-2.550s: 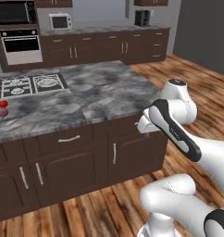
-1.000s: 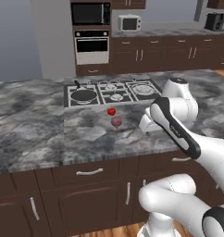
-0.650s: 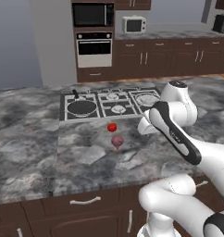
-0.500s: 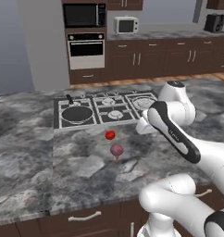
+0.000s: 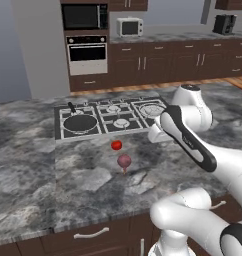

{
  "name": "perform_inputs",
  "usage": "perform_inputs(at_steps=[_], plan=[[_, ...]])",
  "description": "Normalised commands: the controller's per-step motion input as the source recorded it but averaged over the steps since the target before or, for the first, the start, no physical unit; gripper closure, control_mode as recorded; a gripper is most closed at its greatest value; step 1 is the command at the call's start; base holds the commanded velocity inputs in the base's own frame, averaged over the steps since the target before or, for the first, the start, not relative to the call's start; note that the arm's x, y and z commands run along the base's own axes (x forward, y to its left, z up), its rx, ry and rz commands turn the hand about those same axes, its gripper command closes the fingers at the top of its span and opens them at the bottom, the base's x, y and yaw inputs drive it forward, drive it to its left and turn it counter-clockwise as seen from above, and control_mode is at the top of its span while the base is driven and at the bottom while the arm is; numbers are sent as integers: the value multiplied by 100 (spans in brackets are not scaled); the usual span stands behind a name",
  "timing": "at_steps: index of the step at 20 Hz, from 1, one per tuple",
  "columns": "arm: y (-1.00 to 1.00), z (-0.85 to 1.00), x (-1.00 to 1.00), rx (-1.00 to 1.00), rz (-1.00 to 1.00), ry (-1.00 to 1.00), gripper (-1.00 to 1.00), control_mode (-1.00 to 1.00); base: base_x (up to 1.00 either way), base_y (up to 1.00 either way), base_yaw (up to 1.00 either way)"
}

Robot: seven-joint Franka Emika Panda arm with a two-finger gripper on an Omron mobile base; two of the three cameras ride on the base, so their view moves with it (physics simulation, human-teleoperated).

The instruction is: Place the pan on the rear right burner on the stove. Then place the tomato and the onion in the pan and turn on the rear right burner.

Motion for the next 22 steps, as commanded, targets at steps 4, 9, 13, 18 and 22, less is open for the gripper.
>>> perform_inputs(at_steps=[4, 9, 13, 18, 22], plan=[[0, 0, 0, 0, 0, 0, -100, 100, 0, 0, 0], [27, 3, 0, -2, -1, 0, -100, -100, 0, 0, 0], [99, 29, 5, -21, -5, 13, -100, -100, 0, 0, 0], [53, 18, 9, -19, -9, 12, -100, -100, 0, 0, 0], [3, -11, 55, -1, -16, 2, -100, -100, 0, 0, 0]])
